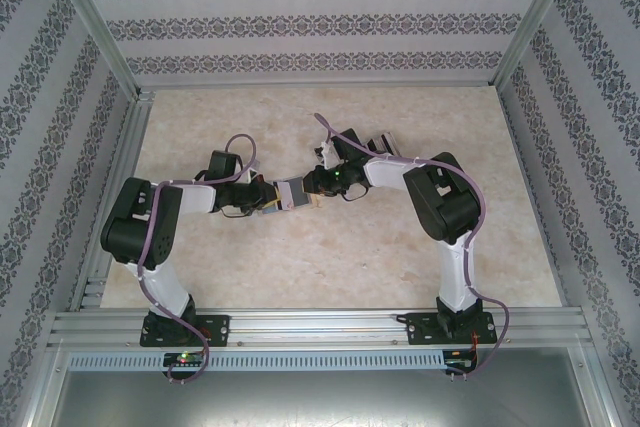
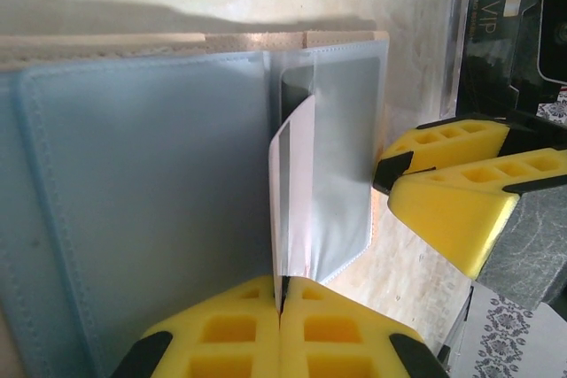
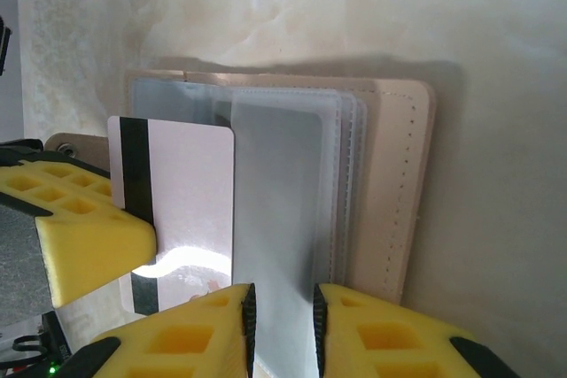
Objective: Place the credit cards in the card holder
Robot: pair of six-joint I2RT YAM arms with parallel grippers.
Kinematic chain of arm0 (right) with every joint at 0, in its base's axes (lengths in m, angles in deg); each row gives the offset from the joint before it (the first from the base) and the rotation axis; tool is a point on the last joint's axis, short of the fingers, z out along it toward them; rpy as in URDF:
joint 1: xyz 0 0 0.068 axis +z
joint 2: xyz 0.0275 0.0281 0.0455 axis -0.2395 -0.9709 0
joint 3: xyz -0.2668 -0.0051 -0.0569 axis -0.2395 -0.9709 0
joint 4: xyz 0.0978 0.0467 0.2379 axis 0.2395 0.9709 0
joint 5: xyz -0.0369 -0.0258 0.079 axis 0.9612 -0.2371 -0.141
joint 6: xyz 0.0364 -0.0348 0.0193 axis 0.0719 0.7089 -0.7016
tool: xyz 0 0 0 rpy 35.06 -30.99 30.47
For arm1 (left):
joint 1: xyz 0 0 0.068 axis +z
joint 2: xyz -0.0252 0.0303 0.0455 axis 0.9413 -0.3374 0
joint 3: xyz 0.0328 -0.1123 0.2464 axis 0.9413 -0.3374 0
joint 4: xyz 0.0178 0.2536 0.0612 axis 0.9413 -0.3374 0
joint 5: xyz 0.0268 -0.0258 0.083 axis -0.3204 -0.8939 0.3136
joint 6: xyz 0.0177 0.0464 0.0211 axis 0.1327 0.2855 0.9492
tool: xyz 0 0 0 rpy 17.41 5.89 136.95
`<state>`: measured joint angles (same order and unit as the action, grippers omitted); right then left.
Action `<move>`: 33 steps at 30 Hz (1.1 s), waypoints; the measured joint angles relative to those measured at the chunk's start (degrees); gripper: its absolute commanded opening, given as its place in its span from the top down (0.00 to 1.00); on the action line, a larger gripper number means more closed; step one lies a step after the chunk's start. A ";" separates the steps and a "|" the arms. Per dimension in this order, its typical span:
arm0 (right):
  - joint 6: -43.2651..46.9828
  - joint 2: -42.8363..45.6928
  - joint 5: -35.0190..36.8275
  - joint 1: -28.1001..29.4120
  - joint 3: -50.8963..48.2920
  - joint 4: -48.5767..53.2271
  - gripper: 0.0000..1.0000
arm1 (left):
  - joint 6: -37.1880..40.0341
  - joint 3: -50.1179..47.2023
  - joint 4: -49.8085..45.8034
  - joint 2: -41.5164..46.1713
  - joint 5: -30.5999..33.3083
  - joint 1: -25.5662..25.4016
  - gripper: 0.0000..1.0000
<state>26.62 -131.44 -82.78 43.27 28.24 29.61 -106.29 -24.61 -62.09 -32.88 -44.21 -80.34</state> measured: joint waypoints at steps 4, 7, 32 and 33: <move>0.02 -0.13 -0.02 0.00 0.35 0.52 0.72 | 0.66 0.74 0.09 -0.76 -0.26 0.07 1.00; 0.04 -0.33 -0.02 0.00 0.61 0.83 0.72 | 1.33 1.64 0.07 -1.38 -0.22 0.07 1.00; 1.36 -0.85 0.00 0.09 2.54 3.63 0.72 | 1.88 0.48 1.66 -1.81 -0.24 0.00 1.00; 1.36 -0.85 0.00 0.11 2.54 3.65 0.72 | 1.64 0.20 1.84 -1.68 -0.24 0.00 1.00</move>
<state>27.97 -132.30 -82.78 43.37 30.78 33.26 -104.65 -24.41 -60.26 -34.56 -44.45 -80.34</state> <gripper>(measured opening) 0.277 0.058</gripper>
